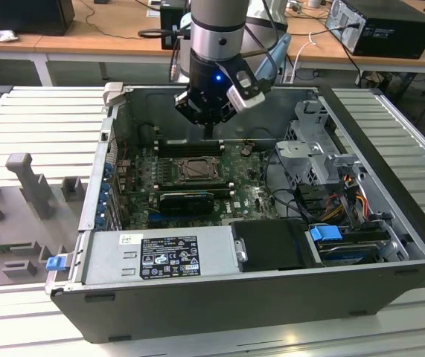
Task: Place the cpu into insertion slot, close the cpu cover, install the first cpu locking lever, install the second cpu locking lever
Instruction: 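Install the second cpu locking lever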
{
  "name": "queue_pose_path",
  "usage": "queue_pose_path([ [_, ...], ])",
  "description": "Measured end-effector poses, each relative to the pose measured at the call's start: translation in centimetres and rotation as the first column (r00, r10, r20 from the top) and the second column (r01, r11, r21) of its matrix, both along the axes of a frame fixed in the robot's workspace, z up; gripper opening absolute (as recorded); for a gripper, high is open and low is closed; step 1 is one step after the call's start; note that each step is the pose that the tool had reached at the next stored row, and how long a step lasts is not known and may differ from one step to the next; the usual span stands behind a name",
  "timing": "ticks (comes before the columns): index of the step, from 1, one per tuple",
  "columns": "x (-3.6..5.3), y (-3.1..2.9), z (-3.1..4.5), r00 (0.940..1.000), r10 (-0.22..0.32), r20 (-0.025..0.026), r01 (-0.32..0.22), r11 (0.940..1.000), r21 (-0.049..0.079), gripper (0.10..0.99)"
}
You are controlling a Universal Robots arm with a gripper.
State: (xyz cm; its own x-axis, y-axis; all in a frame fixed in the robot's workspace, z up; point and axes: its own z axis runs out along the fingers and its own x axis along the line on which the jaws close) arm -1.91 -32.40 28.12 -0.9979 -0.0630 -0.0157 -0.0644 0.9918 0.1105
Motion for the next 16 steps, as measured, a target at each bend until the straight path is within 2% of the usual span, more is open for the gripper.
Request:
queue_pose_path([
  [6,0.0,-1.45,-0.29,1.0,0.0,-0.0012,0.0,1.0,-0.002,0.106],
  [8,0.0,-1.75,-0.62,1.0,0.0,-0.0051,0.0,1.0,-0.002,0.106],
  [11,0.0,-2.17,-1.28,0.9999,0.0,-0.0153,0.0,1.0,-0.002,0.106],
  [12,-0.01,-2.49,-1.5,0.9998,0.0,-0.0177,0.0,1.0,-0.002,0.106],
  [14,-0.09,-3.52,-1.72,0.9998,0.0,-0.0178,0.0,1.0,-0.002,0.106],
  [16,-0.11,-4.09,-1.74,0.9998,0.001,-0.0177,-0.001,1.0,-0.002,0.106],
])
